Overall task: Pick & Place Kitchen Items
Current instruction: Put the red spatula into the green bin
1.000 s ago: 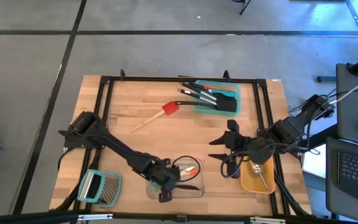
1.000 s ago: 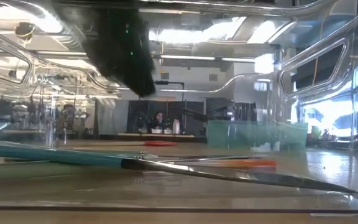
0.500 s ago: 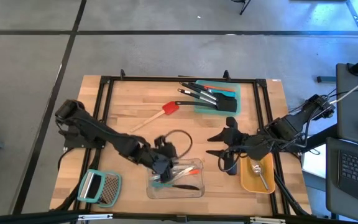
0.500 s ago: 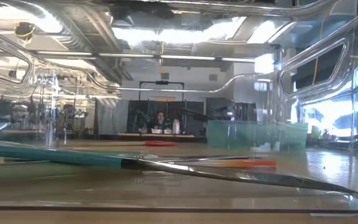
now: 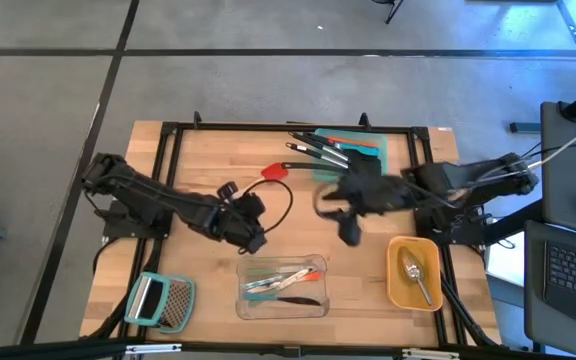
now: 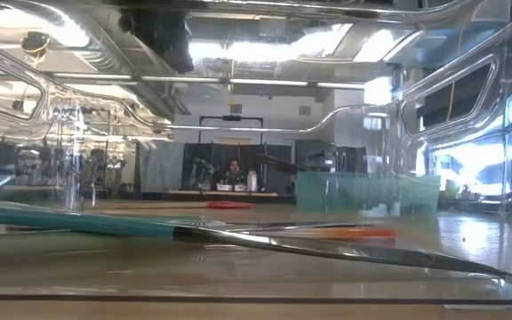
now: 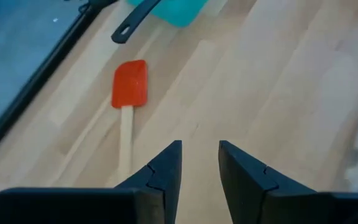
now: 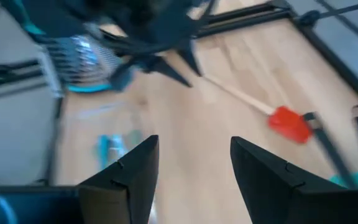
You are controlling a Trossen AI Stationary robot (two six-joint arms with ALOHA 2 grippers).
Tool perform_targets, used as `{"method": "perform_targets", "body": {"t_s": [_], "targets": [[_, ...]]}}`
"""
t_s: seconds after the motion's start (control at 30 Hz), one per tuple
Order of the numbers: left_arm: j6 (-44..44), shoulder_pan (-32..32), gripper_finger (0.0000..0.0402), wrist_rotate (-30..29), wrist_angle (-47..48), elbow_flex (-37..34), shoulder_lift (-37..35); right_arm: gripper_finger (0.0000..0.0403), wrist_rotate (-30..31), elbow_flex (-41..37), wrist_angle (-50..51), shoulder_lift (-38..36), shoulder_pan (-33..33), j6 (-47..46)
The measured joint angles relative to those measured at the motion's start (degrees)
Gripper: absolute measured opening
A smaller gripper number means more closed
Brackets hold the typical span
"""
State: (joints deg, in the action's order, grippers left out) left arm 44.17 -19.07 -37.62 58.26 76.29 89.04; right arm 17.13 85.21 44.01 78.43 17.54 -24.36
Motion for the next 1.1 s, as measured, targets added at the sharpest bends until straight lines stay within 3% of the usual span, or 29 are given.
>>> {"method": "perform_targets", "body": {"t_s": [0.17, 0.3, 0.4, 0.57, 0.77, 0.97, 1.1], "targets": [[-3.13, 2.07, 0.0090, 0.04, -3.63, -4.25, -1.42, 0.0202, -5.96, 0.00, -1.60, 4.10, -8.42, 7.45], [-4.35, 4.20, 0.0083, 1.94, -18.48, -17.85, -7.18, 0.0202, -13.22, 0.00, -1.61, 8.06, -13.90, 7.10], [-6.16, 6.28, 0.0082, 5.32, -31.45, -29.86, -12.84, 0.0202, -14.65, 0.00, -1.80, 10.43, -16.17, 6.82], [-8.19, 11.17, 0.0082, 7.41, -35.15, -41.01, -20.28, 0.0202, -14.86, 0.00, -3.73, 12.98, -17.48, 9.18], [-19.27, 20.08, 0.0082, 9.28, -41.67, -45.88, -23.54, 0.0202, -15.45, 0.02, -6.23, 16.50, -18.75, 16.07], [-24.41, 33.42, 0.0082, 20.84, -55.13, -49.49, -22.28, 0.0202, -26.01, 0.02, -5.49, 21.33, -23.06, 13.16], [-27.07, 40.80, 0.0082, 28.02, -62.56, -49.76, -19.38, 0.0202, -29.35, 0.02, -5.33, 21.86, -23.97, 12.97]]}}
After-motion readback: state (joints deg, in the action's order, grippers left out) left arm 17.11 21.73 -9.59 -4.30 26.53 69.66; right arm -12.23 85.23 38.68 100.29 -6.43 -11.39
